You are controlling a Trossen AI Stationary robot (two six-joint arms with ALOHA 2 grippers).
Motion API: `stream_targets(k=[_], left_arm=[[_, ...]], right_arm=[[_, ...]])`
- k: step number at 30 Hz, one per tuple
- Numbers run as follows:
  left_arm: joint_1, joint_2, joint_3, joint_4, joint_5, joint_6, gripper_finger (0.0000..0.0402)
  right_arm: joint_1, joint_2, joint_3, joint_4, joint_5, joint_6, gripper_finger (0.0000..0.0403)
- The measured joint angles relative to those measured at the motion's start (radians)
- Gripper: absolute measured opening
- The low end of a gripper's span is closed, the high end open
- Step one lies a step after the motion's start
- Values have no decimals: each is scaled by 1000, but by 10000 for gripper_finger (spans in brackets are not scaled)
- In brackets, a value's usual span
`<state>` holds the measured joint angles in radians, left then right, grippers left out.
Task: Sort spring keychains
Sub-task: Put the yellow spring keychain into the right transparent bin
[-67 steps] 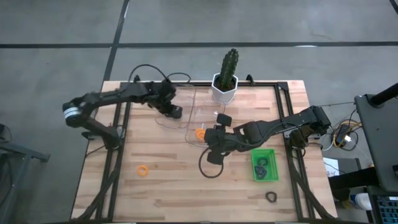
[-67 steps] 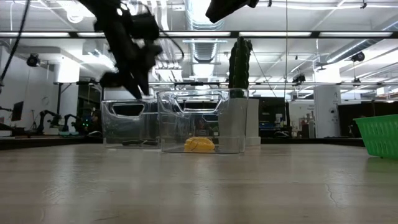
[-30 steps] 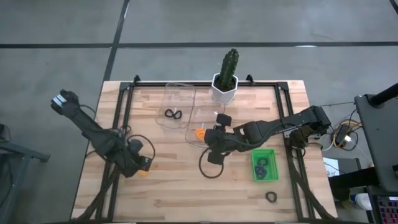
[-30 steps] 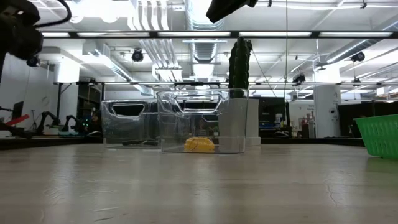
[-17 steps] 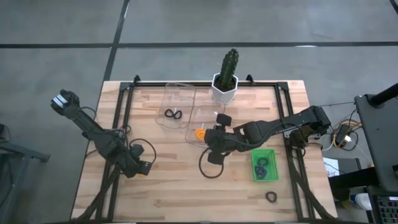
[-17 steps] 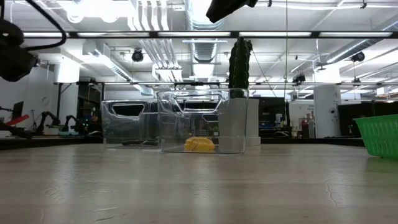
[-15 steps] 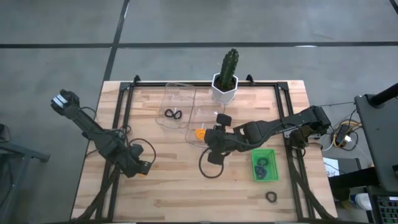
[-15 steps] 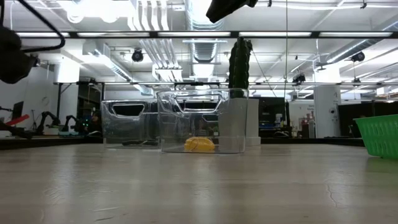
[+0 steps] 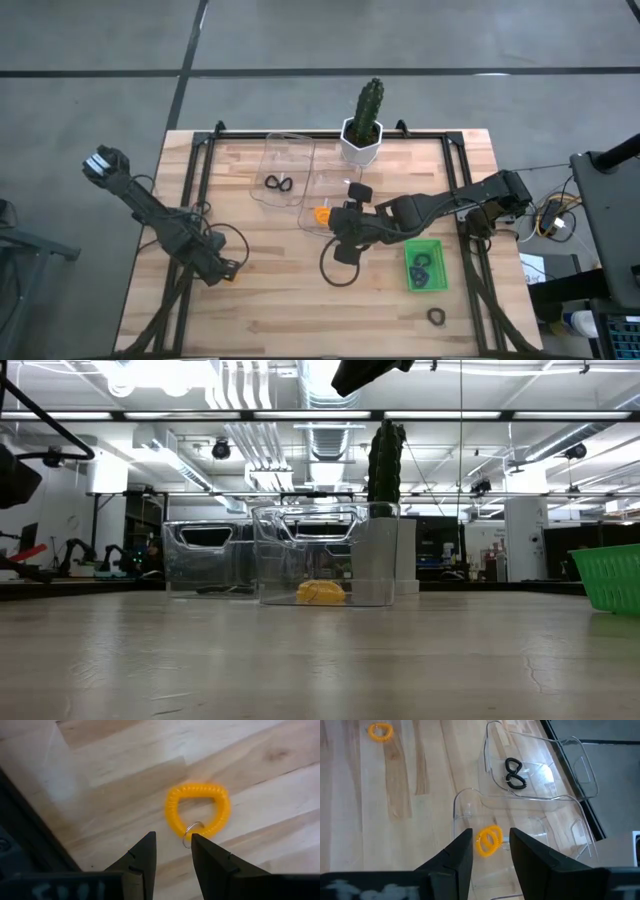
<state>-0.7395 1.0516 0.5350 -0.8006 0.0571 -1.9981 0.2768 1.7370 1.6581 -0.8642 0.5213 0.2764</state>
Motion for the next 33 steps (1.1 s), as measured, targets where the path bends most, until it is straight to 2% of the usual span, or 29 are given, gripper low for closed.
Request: stream_targets(k=[4, 10, 19, 33], left_arm=[[0, 0, 0, 6, -41, -12, 115], [0, 0, -22, 29, -41, -43, 115], [0, 0, -123, 148, -37, -96, 115], [0, 0, -165, 165, -40, -108, 113]], right_arm=[[0, 0, 0, 0, 0, 0, 123], [0, 0, 0, 0, 0, 0, 123], [0, 0, 0, 2, 0, 4, 123], [0, 0, 0, 7, 1, 4, 123]])
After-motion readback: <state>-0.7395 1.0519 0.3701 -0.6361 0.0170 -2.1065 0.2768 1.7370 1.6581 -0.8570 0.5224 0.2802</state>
